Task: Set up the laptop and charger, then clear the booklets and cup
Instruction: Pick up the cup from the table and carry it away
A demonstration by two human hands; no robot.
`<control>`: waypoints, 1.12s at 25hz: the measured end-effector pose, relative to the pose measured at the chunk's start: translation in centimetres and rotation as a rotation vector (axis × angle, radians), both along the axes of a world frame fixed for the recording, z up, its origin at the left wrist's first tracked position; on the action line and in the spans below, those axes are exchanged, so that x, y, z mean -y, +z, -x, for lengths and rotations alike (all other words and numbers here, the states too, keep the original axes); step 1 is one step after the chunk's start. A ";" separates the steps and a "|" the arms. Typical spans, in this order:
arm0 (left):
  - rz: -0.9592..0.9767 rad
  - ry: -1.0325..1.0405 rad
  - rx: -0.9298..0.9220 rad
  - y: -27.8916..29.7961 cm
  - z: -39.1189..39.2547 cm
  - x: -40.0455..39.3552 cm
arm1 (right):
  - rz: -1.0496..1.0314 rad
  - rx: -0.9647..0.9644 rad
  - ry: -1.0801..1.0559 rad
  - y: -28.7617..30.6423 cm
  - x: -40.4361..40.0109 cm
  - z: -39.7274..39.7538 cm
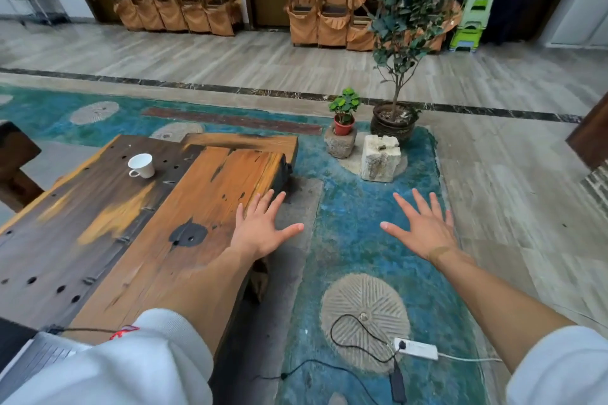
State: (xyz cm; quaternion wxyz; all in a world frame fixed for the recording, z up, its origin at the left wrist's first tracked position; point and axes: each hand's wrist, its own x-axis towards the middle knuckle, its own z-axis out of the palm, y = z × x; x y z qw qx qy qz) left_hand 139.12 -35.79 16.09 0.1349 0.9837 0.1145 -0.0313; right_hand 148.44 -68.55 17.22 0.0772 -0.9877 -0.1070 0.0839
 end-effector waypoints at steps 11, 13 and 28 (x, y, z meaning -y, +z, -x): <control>-0.036 0.015 -0.040 -0.3 -11.7 -1.4 | -0.021 -0.039 0.002 -1.6 0.4 -11.5; -0.033 0.018 -0.036 -0.9 -14.3 -2.0 | -0.022 -0.040 -0.001 -1.8 -0.3 -13.8; 0.049 0.191 -0.011 -3.2 -31.3 -21.9 | -0.009 -0.052 0.205 -1.9 -24.2 -36.8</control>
